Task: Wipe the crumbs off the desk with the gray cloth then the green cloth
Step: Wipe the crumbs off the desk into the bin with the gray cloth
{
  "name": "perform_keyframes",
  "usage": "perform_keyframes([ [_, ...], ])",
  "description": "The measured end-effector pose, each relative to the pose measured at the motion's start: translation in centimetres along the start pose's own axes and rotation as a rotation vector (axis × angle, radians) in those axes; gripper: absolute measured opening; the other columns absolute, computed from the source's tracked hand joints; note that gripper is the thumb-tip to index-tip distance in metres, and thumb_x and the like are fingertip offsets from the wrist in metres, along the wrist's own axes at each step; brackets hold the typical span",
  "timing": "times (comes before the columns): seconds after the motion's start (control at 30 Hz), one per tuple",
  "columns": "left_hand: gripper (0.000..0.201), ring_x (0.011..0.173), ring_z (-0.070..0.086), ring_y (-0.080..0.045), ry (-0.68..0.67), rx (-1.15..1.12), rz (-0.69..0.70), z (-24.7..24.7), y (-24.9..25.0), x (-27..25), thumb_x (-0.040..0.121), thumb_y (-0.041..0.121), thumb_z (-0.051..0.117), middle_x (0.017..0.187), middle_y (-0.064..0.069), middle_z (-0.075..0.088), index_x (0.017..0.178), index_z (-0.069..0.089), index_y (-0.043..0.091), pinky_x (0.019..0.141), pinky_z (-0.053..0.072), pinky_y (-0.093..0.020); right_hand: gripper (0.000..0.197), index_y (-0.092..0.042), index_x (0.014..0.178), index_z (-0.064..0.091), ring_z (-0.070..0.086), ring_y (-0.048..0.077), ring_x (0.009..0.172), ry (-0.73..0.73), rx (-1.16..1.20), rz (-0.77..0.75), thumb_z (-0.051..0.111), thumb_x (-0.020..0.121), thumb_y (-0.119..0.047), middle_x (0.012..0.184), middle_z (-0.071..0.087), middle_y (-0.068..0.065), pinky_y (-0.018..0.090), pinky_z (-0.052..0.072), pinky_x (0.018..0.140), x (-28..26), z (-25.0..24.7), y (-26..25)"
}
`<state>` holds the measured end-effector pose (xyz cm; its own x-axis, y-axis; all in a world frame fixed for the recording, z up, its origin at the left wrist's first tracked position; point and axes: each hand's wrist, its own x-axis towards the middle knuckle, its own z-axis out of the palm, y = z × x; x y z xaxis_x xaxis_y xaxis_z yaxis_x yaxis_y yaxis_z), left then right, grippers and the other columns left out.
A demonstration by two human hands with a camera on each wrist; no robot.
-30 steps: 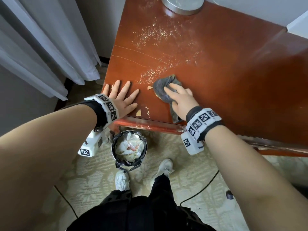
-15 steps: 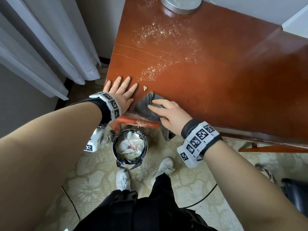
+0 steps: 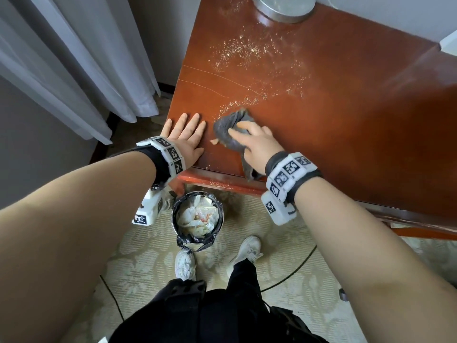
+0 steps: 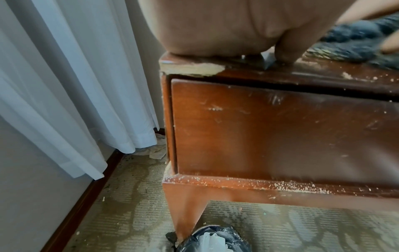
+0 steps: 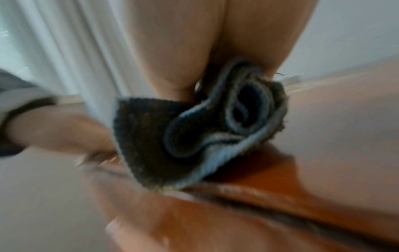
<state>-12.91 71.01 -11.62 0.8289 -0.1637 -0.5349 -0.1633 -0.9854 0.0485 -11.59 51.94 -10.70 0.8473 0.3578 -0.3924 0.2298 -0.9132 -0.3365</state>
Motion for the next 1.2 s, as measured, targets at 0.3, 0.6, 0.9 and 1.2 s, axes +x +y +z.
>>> perform_keyframes([
  [0.3, 0.059, 0.144, -0.014, -0.017, 0.015, -0.039, 0.052, 0.3, -2.4, -0.4, 0.101, 0.035, 0.026, 0.156, 0.003, -0.018, 0.149, -0.008, 0.027, 0.116, -0.006, -0.033, 0.058, -0.029, 0.139, 0.043, 0.027, 0.023, 0.131, -0.151, -0.004, -0.315, 0.038, 0.089, 0.002, 0.150, 0.029, -0.004, 0.029, 0.029, 0.106, -5.0, 0.0, 0.3],
  [0.6, 0.059, 0.143, -0.019, -0.024, 0.037, -0.141, 0.024, 0.6, -2.3, -0.5, 0.101, 0.034, 0.026, 0.156, 0.003, -0.018, 0.149, -0.007, 0.028, 0.116, -0.006, -0.040, 0.059, -0.026, 0.144, 0.032, 0.019, 0.028, 0.135, 0.071, 0.053, 0.048, 0.032, 0.092, 0.002, 0.153, 0.020, -0.002, 0.031, 0.023, 0.110, -0.6, 0.3, -1.0],
  [0.9, 0.058, 0.143, -0.018, -0.025, 0.048, -0.160, 0.031, 0.8, -2.5, -0.3, 0.101, 0.032, 0.028, 0.156, 0.003, -0.017, 0.149, -0.003, 0.030, 0.115, -0.006, -0.043, 0.057, -0.030, 0.136, 0.047, 0.034, 0.023, 0.117, -0.214, -0.111, -0.482, 0.040, 0.088, 0.002, 0.148, 0.035, -0.007, 0.023, 0.026, 0.098, -3.7, 1.1, -2.3],
  [1.2, 0.058, 0.143, -0.019, -0.025, 0.064, -0.139, 0.033, 1.0, -2.5, -0.3, 0.101, 0.034, 0.027, 0.156, 0.004, -0.018, 0.149, -0.007, 0.030, 0.116, -0.005, -0.043, 0.059, -0.027, 0.141, 0.038, 0.025, 0.029, 0.130, 0.173, 0.044, 0.155, 0.035, 0.090, 0.002, 0.151, 0.024, -0.002, 0.031, 0.030, 0.105, -1.4, 0.7, -0.5],
])
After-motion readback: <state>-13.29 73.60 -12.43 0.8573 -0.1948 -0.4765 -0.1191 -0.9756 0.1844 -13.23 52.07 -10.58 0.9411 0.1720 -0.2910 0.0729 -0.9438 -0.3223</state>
